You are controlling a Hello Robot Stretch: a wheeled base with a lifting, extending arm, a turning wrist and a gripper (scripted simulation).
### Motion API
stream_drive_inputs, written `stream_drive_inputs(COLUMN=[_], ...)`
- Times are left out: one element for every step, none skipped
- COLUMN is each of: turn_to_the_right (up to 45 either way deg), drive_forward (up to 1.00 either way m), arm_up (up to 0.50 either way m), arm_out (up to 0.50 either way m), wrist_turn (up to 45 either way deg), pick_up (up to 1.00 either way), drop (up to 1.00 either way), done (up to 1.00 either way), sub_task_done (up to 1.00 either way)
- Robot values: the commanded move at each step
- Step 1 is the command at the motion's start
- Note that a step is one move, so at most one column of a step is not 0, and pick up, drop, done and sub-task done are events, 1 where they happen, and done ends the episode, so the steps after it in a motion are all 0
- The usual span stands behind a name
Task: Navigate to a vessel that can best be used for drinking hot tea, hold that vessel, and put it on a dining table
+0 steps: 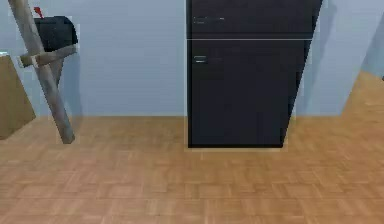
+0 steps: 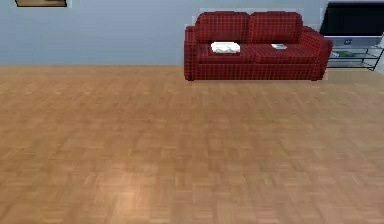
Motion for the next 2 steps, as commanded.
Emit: stream_drive_inputs(turn_to_the_right=[-12.0,0.0], drive_forward=[0.0,0.65], arm_up=[0.0,0.0], arm_out=[0.0,0.0], wrist_turn=[0.0,0.0], pick_up=[0.0,0.0], drop=[0.0,0.0], done=[0.0,0.0], sub_task_done=[0.0,0.0])
